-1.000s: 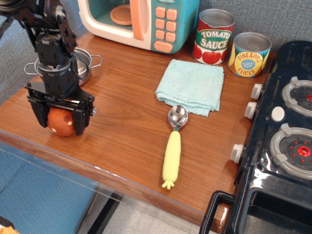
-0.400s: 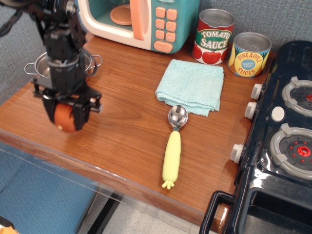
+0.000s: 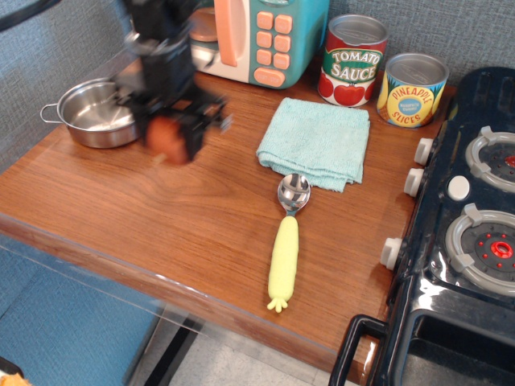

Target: Place the mushroom on the blue rag.

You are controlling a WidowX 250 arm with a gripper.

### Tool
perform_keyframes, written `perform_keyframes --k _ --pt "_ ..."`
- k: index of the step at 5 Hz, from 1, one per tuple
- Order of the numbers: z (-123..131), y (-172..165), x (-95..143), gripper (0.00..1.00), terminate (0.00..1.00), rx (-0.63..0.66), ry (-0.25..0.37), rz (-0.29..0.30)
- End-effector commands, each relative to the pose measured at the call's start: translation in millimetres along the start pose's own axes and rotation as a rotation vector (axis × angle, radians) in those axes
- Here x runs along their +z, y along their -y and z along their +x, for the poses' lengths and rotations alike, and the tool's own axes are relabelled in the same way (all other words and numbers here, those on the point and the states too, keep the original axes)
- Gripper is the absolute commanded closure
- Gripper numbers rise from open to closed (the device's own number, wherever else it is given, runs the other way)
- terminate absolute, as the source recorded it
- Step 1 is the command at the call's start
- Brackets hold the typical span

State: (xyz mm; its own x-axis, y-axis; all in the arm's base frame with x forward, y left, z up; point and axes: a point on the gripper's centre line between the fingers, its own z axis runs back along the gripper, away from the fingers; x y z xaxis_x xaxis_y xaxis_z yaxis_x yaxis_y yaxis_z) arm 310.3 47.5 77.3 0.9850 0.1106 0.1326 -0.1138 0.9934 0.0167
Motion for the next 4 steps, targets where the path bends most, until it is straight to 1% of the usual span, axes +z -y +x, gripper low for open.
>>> perform_keyframes --k 1,2,3,4 --pt "54.0 66.1 -8.3 1.0 0.0 -0.11 0.01 -0.022" --pt "64.3 85.0 -15.6 1.0 0.0 -0.145 0.007 0.001" --pt "71.2 92.3 -16.4 1.0 0.0 -0.15 0.008 -0.004" --pt "74.7 96.3 -11.2 0.0 0.0 -0.165 0.032 -0.021"
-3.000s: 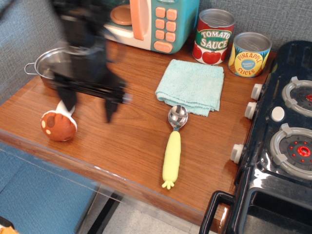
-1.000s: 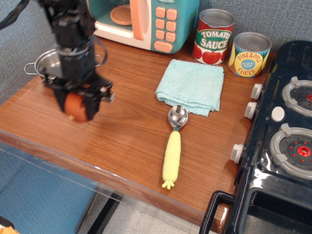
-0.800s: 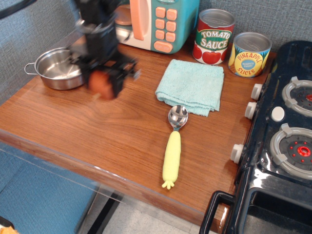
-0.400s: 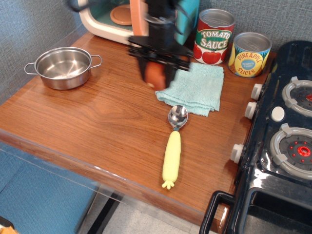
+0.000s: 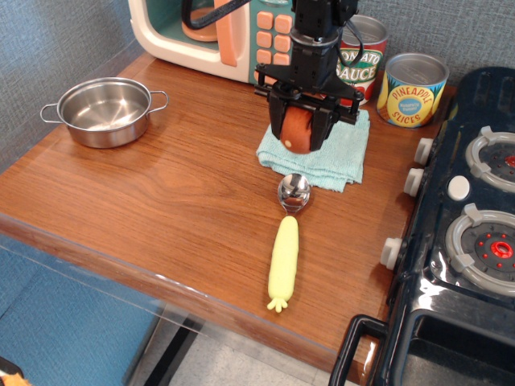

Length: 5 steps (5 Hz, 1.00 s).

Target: Place the mushroom on the blue rag.

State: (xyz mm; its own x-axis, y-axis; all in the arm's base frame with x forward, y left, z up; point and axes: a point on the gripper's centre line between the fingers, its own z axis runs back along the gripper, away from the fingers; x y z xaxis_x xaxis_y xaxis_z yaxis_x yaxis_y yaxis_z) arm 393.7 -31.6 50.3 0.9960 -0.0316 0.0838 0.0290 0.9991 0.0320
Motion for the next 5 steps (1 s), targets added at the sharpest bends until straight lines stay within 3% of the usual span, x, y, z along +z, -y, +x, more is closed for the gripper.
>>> perform_keyframes --k 1,4,5 --pt "7.2 10.7 32.0 0.0 0.0 -0.04 0.084 -0.01" --pt "-5.4 22.8 77.3 0.0 0.0 -0.061 0.152 0.01" --pt "-12.4 26.0 84.8 0.0 0.0 -0.06 0.16 -0.007"
